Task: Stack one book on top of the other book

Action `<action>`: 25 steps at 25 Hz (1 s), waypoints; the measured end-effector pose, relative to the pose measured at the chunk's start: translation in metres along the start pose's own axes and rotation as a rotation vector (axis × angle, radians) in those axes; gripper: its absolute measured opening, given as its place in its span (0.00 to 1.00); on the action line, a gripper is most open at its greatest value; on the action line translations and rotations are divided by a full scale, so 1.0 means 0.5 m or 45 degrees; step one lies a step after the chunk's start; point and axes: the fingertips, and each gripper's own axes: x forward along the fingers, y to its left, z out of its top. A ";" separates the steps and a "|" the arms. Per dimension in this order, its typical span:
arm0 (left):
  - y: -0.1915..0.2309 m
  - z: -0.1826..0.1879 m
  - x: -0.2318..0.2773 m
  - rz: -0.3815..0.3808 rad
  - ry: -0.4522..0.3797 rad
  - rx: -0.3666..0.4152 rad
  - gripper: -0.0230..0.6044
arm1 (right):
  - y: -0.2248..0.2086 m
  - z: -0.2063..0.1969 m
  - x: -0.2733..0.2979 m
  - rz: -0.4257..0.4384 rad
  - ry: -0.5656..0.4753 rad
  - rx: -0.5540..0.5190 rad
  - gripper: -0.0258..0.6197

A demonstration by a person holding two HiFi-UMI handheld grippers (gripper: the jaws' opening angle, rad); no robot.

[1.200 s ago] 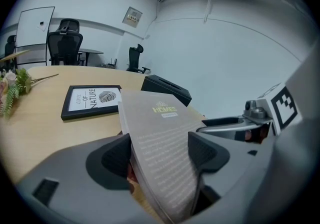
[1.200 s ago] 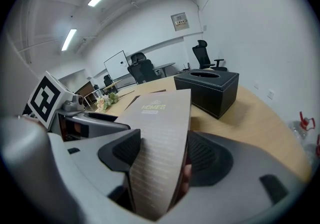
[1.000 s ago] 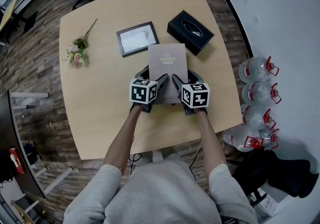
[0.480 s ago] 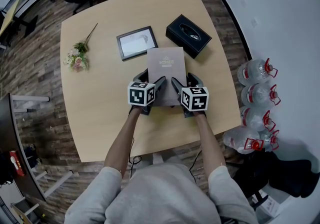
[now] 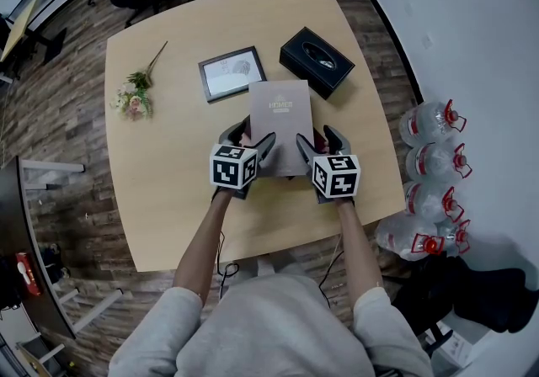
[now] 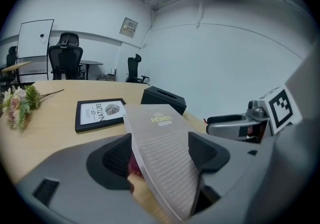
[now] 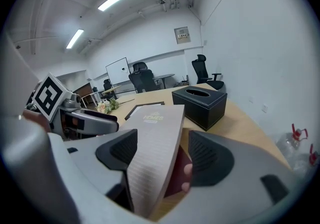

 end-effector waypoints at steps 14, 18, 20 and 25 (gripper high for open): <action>-0.044 0.003 -0.117 0.001 -0.106 0.081 0.60 | 0.048 0.012 -0.110 -0.007 -0.107 -0.081 0.48; -0.057 -0.004 -0.154 0.003 -0.134 0.089 0.60 | 0.063 0.005 -0.141 -0.017 -0.126 -0.107 0.46; -0.064 -0.006 -0.170 0.004 -0.154 0.085 0.59 | 0.070 0.003 -0.157 -0.020 -0.140 -0.108 0.44; -0.081 -0.011 -0.207 0.000 -0.192 0.087 0.55 | 0.091 0.011 -0.198 -0.021 -0.189 -0.098 0.40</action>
